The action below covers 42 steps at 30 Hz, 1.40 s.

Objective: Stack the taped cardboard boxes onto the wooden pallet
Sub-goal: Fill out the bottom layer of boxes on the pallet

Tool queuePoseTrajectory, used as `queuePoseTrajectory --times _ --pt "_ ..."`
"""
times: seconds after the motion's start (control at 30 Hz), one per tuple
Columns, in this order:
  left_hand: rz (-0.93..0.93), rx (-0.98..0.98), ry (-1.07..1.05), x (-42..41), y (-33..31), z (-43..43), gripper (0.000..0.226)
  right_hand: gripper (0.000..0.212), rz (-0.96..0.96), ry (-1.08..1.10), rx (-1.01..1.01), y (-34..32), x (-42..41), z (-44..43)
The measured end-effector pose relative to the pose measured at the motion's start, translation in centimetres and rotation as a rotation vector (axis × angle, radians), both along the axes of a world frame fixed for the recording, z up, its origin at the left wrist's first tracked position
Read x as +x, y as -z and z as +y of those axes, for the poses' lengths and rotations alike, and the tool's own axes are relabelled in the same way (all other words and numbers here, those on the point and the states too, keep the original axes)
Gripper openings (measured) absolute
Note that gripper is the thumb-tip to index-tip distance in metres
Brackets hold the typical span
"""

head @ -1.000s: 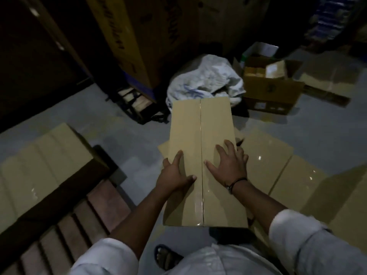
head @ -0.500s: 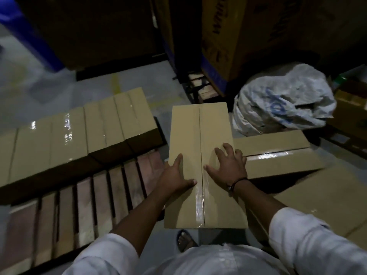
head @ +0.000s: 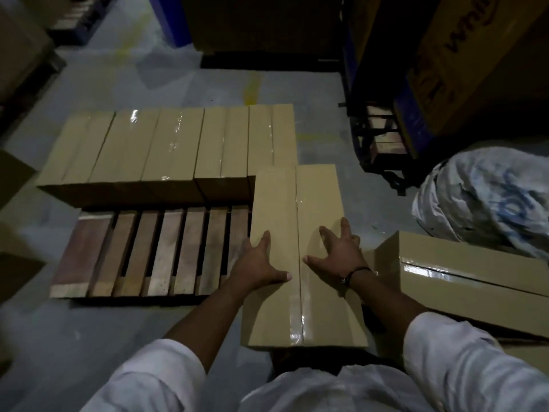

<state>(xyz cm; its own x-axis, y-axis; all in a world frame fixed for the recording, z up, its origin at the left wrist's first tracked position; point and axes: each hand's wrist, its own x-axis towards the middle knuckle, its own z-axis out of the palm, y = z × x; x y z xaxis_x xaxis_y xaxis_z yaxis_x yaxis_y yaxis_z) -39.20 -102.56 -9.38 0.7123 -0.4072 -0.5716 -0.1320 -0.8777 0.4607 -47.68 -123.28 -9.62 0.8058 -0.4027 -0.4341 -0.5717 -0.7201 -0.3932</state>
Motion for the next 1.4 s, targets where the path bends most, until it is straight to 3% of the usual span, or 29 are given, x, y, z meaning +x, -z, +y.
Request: queuePoseTrajectory --times 0.2,0.5,1.17,1.4 --pt "0.032 0.059 -0.044 2.8 0.8 0.4 0.14 0.104 0.088 -0.106 0.014 1.0 4.7 -0.3" --pt "0.052 0.129 -0.084 4.2 5.9 -3.6 0.14 0.105 0.105 -0.118 0.073 6.9 5.4 -2.8" --pt "-0.032 0.119 0.078 11.6 29.6 0.3 0.131 0.093 0.087 -0.169 0.015 30.0 12.5 -0.2" --pt "-0.122 0.119 0.108 14.2 34.0 -0.1 0.127 0.096 0.014 -0.121 -0.007 35.2 14.7 0.1"
